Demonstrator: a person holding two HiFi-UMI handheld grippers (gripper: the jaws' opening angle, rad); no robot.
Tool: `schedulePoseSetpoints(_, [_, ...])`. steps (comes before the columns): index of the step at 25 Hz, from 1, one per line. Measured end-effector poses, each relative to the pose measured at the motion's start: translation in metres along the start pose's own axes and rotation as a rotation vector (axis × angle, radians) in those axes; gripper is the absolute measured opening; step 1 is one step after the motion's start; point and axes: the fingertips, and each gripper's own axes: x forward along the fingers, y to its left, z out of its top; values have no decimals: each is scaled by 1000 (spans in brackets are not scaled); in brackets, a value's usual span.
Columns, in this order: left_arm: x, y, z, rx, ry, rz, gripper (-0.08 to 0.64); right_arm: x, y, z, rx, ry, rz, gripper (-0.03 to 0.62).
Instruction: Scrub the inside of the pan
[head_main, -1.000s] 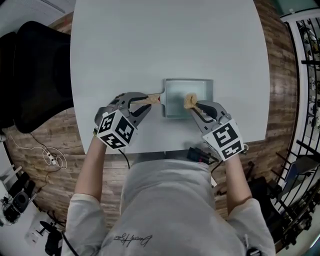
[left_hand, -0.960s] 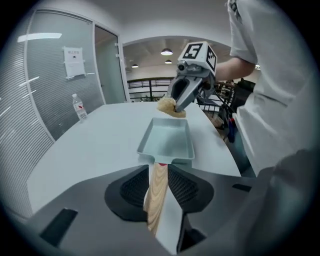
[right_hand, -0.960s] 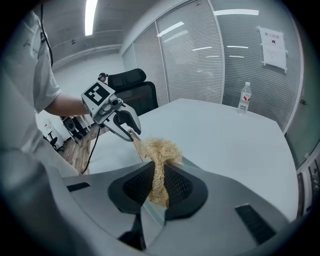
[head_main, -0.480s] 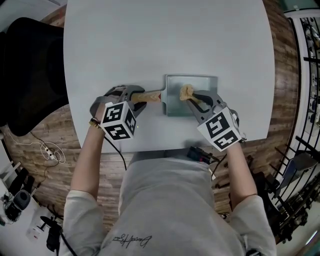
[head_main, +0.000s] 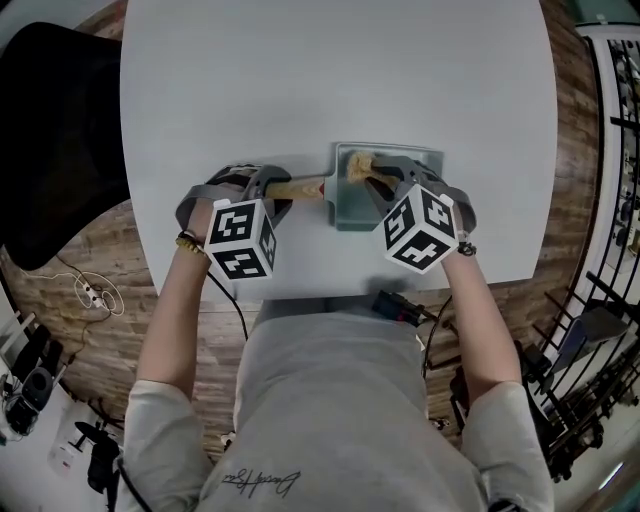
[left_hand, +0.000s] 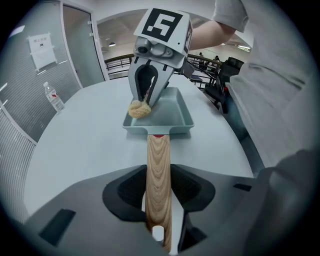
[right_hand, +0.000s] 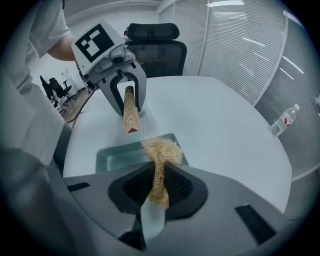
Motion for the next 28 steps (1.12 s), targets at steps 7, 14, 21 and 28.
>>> schedulePoseSetpoints(7, [1, 2, -3, 15, 12, -15, 150, 32, -4, 8, -130, 97, 17, 71])
schedulePoseSetpoints(14, [1, 0, 0, 4, 7, -13, 150, 39, -1, 5, -165, 183, 46, 71])
schedulePoseSetpoints(21, [-3, 1, 1, -25, 7, 7, 150, 35, 1, 6, -196, 233, 75, 69])
schedulePoseSetpoints(28, [-1, 6, -5, -45, 10, 17, 150, 37, 21, 1, -201, 240, 106, 69])
